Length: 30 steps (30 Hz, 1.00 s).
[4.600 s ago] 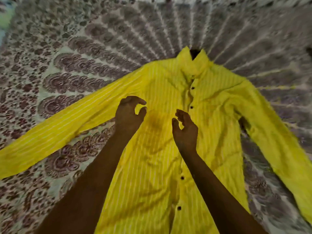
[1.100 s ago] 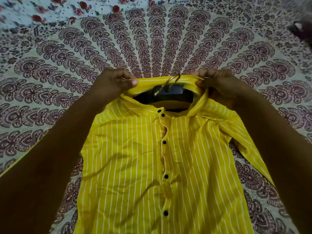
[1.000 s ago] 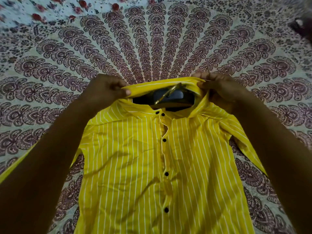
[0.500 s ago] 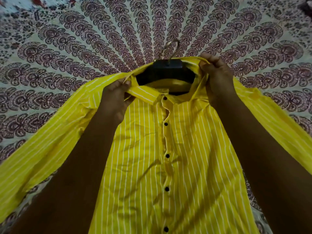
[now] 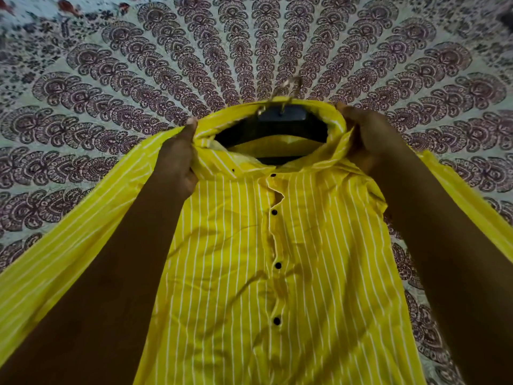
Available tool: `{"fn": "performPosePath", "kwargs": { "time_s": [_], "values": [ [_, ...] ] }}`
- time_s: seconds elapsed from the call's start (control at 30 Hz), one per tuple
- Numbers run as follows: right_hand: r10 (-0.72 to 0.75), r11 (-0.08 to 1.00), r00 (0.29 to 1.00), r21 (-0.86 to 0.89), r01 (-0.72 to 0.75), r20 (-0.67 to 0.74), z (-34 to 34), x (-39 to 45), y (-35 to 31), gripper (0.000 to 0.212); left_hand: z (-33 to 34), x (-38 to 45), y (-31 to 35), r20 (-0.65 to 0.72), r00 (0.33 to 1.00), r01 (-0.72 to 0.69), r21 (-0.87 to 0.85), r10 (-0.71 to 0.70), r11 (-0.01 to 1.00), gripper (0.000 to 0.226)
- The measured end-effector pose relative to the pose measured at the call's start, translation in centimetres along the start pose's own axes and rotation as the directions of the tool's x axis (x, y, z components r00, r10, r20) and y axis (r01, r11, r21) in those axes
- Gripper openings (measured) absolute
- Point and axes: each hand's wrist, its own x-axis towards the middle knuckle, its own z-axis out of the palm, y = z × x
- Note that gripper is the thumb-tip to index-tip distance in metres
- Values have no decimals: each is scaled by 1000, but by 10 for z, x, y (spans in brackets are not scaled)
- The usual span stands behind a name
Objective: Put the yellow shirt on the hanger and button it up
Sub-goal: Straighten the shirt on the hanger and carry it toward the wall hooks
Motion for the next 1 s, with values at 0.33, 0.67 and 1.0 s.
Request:
{"fn": "performPosePath", "kwargs": {
  "time_s": [0.33, 0.67, 1.0],
  "values": [
    [-168, 978, 966, 154, 139, 197, -23, -15, 17, 49, -12, -5, -18, 8, 980, -196, -73, 197, 978, 18],
    [-28, 969, 996, 244, 48, -85, -12, -23, 44, 26, -4, -4, -17, 147, 980, -115, -120, 132, 986, 28],
    [-761, 326, 645, -819, 472, 69, -7, -17, 38, 45, -16, -10, -25, 236, 969, -50, -79, 68, 996, 26]
  ]
}}
